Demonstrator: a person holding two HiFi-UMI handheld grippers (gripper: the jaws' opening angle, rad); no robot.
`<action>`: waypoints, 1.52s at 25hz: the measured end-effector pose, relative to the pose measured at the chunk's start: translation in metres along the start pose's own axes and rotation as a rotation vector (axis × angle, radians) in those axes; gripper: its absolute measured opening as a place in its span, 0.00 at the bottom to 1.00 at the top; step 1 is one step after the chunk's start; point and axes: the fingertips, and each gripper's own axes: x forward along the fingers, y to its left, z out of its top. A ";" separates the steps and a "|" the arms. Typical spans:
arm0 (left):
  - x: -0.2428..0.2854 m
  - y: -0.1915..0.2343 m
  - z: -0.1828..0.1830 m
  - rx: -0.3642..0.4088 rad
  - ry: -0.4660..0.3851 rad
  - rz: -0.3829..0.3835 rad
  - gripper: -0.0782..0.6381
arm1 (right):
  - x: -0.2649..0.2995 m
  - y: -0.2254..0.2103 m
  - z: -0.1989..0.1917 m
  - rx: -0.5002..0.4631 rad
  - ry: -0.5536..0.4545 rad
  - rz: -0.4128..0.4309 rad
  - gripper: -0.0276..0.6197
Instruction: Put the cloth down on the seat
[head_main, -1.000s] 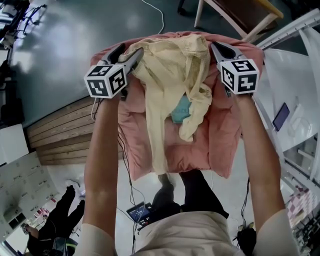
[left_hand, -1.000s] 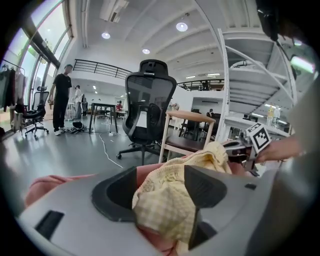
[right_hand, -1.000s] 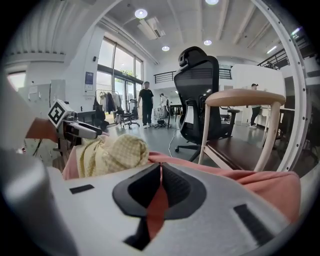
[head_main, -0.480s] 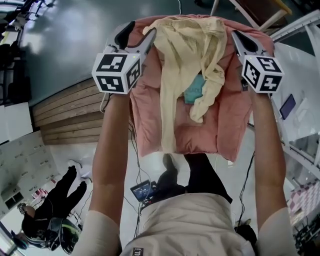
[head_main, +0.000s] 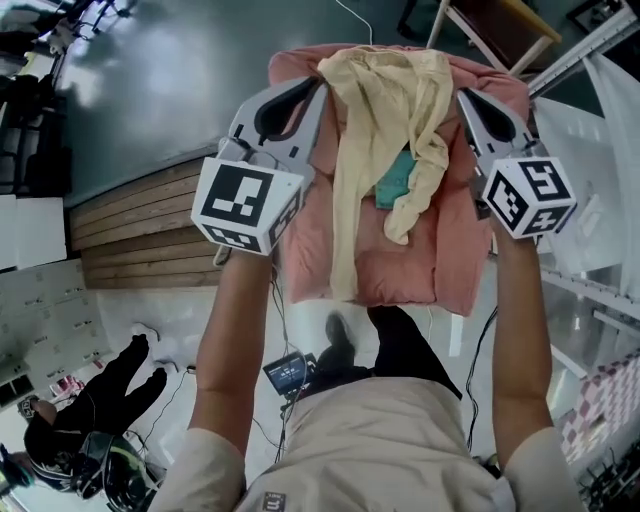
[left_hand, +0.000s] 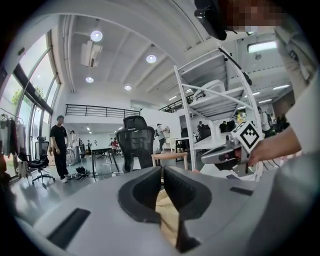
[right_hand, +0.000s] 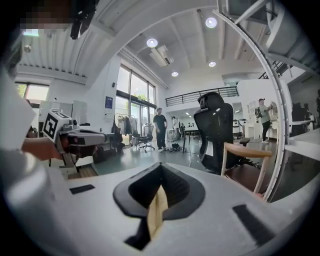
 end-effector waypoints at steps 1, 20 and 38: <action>-0.013 -0.005 0.010 0.011 -0.004 -0.006 0.14 | -0.010 0.012 0.010 -0.009 -0.007 0.009 0.03; -0.211 -0.076 0.145 0.094 -0.100 -0.060 0.13 | -0.177 0.175 0.125 -0.095 -0.099 0.094 0.03; -0.308 -0.114 0.180 0.113 -0.127 -0.042 0.13 | -0.265 0.239 0.163 -0.206 -0.117 0.099 0.03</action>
